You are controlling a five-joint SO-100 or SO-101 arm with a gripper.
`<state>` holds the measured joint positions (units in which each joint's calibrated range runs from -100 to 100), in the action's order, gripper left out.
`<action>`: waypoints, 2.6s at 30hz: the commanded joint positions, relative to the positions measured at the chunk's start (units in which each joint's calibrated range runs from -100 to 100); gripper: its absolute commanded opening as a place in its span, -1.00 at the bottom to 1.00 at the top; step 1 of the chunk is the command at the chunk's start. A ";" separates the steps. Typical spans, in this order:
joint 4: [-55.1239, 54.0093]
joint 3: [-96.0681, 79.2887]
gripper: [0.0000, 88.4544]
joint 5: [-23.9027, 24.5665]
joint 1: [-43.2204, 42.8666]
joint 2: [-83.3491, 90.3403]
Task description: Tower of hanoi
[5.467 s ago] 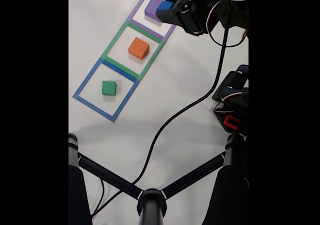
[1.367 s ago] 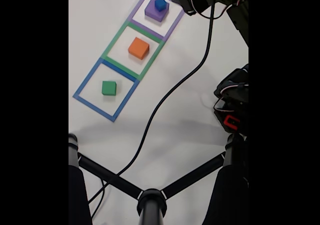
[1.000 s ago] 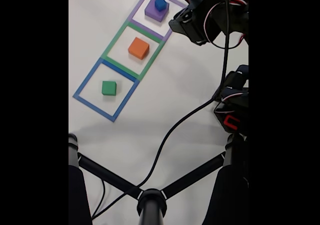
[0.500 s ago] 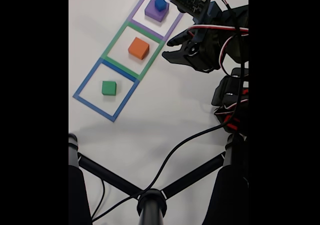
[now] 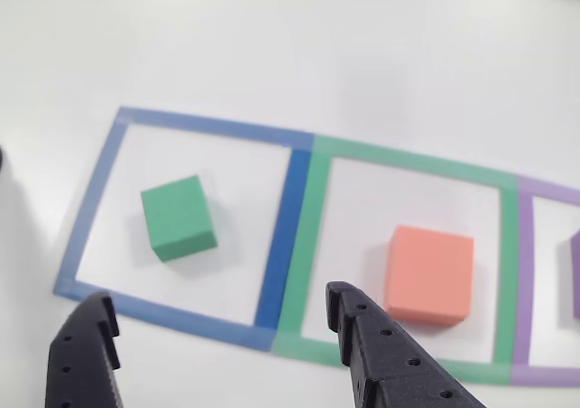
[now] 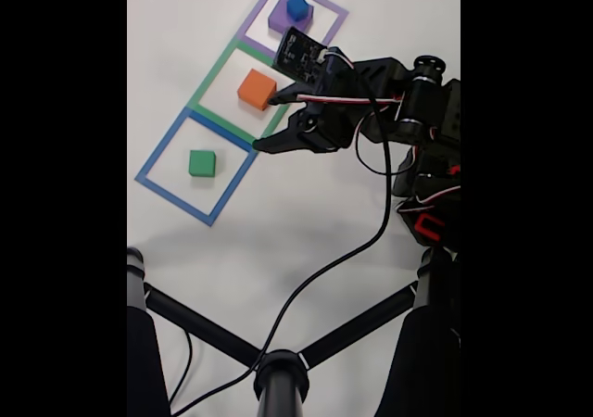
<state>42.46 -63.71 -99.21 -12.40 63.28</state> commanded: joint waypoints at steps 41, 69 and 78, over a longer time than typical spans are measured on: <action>-103.20 -4.94 -0.17 -0.79 -5.78 -80.50; -105.63 3.51 -0.64 -0.79 -8.76 -90.60; -107.33 1.05 -0.84 -0.79 -9.44 -89.96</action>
<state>-63.32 -61.88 -99.21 -21.08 -27.73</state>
